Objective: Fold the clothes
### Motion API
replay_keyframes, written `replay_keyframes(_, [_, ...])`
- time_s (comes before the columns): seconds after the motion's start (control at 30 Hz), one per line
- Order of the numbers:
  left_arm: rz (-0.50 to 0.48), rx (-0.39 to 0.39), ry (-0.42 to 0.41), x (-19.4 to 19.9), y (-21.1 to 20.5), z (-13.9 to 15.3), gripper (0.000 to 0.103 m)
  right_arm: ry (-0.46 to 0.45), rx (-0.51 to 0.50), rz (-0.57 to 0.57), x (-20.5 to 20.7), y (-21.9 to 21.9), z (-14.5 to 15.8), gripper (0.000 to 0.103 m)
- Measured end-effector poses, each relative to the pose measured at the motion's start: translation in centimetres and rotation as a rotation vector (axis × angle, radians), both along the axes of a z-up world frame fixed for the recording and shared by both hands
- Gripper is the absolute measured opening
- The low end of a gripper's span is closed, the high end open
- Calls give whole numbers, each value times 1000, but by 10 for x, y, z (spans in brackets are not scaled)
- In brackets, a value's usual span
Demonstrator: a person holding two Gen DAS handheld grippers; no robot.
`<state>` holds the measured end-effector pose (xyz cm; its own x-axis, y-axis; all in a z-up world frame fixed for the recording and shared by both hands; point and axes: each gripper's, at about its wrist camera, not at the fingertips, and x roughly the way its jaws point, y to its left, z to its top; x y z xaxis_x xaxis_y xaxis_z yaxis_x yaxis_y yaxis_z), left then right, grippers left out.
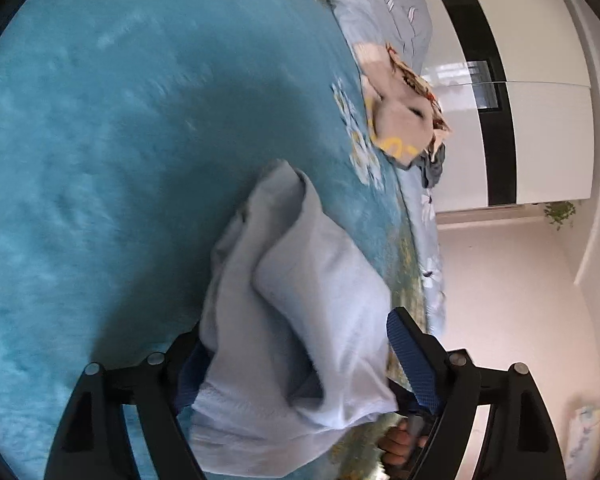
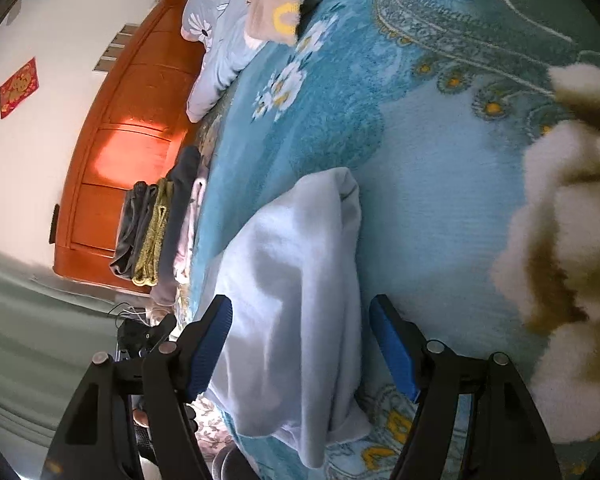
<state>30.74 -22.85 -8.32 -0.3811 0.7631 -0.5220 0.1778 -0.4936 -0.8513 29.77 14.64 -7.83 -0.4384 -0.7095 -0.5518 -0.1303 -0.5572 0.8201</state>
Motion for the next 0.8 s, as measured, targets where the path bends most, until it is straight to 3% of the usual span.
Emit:
replay_keyframes(0.13, [-28,8,2,-4,4,2,84,-16,-34,15,-5,-5,-1,70])
replay_keyframes(0.27, [-48,-10,-10,-6,8,1,83,-51,-43,51,-11,-22,-7,50])
replay_keyframes(0.37, [-35,-45,-31,-5,9,-1,63,-79,-46,36,-12,-22,-13,35])
replay_keyframes(0.43, [-6,-76,-57,-1,7,-4,36,-93,-49,25,-12,-21,-15,29])
replay_keyframes(0.6, [63,-76,-64,11,3,-6,20,-84,-13,24,-12,-24,-5,20])
replay_keyframes(0.8, [72,-118,32,23,1,23,18,-33,31,59,-19,-35,26,17])
